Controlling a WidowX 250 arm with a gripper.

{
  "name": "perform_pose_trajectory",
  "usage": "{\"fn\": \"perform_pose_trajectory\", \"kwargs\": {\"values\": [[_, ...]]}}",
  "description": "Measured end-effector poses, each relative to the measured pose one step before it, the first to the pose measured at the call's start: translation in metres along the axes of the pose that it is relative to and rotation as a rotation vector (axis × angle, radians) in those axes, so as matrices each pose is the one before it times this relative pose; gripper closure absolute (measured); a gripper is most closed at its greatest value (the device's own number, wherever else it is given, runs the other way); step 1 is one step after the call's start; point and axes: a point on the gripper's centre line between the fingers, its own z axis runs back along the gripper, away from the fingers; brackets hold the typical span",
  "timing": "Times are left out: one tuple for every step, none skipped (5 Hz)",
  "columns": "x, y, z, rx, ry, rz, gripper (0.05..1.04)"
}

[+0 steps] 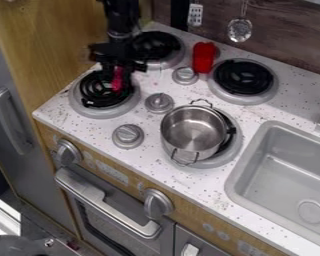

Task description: Move the red fork to the top of the buttom left burner

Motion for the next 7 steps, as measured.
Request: {"fn": "perform_pose_trajectory", "kwargs": {"values": [[0.00303,0.01945,-0.00216,0.0108,0.0026,0.0177,0.703],[-0.01129,0.01440,-0.00780,0.0029,0.0354,0.0060,0.703],[-0.01544,-0.00332,-0.00372,-0.0016,0.0194,-0.0278,0.660],[-0.00428,-0.00005,0.01582,0.0166,-0.0237,-0.0321,0.354],[-0.01022,-0.00349,0.02245,-0.0013,-0.0151,-0.0095,0.098],[-0.01342,-0.00917,0.02559,-0.0590,0.0402,0.0017,0.087],[-0.01246,-0.00813,0.00348,-0.0308,0.0266,-0.0470,0.087]]}}
